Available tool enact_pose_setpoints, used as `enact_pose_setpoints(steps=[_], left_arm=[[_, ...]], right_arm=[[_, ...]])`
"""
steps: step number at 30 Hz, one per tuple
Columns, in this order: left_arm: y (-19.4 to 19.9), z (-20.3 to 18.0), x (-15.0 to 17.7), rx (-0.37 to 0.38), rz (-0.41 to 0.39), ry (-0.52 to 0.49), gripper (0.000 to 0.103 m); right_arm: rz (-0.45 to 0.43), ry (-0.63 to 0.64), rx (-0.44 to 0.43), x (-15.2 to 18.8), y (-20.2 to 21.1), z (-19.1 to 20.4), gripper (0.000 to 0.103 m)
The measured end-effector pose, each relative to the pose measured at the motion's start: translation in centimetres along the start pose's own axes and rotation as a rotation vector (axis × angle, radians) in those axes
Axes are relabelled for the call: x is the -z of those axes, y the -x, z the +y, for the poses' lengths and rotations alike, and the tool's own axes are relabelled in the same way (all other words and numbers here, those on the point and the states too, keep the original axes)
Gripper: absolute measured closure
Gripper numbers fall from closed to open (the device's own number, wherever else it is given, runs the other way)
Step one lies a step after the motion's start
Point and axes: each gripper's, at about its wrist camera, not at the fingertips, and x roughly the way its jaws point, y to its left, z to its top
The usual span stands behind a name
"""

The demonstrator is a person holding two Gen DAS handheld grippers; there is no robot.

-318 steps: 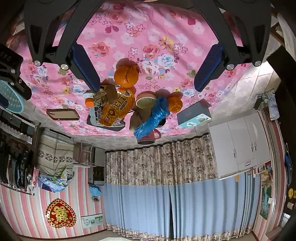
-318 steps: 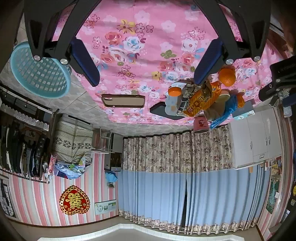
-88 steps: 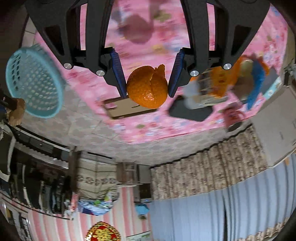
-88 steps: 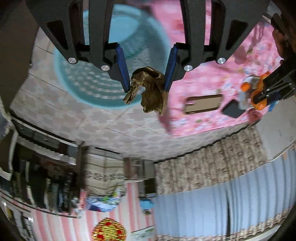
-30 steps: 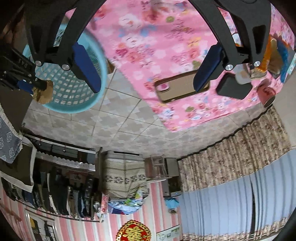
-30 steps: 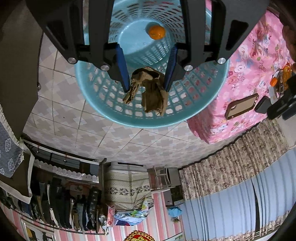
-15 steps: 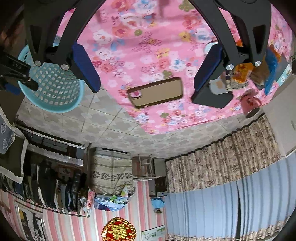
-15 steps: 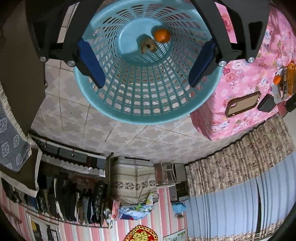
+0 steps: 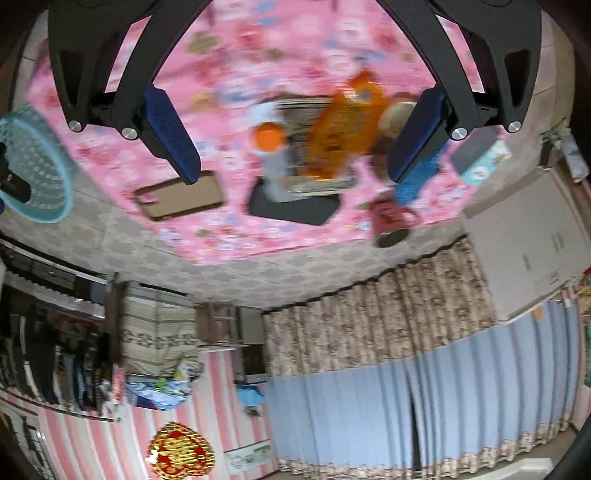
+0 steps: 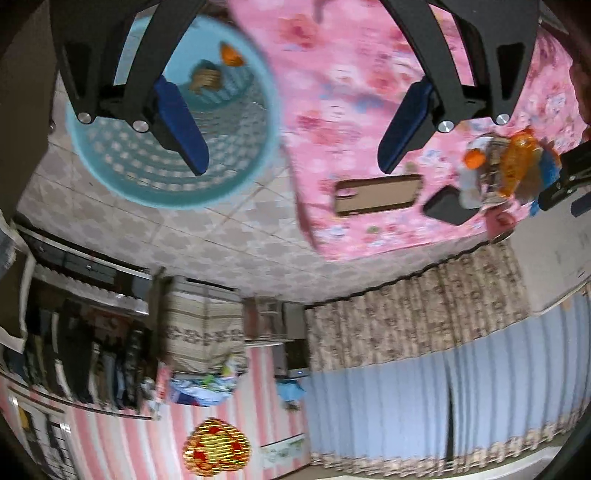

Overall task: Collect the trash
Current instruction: 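Return to the table and grasp the blue plastic bag with the left tool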

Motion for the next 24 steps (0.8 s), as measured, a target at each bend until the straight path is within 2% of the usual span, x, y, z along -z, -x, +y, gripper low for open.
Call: enact_pose_setpoints(steps=[10, 15, 19, 24], left_arm=[[-3.2, 10.1, 0.6, -0.083, 0.057, 0.129, 0.005], [-4.5, 12.5, 1.2, -0.12, 0.061, 0.165, 0.005], [-6.0, 14.2, 2.3, -0.125, 0.099, 0.214, 0.005], [-7.9, 15.0, 3.3, -0.162, 0.146, 0.186, 0.005]], right_arm=[[0.005, 0.092, -0.106, -1.3, -1.9, 8.3, 0.012], [0.007, 0.119, -0.14, -1.8, -3.2, 11.0, 0.012], [0.015, 0.128, -0.151, -2.2, -4.4, 12.4, 0.012], [0.032, 0.134, -0.134, -2.4, -6.7, 13.9, 0.012]])
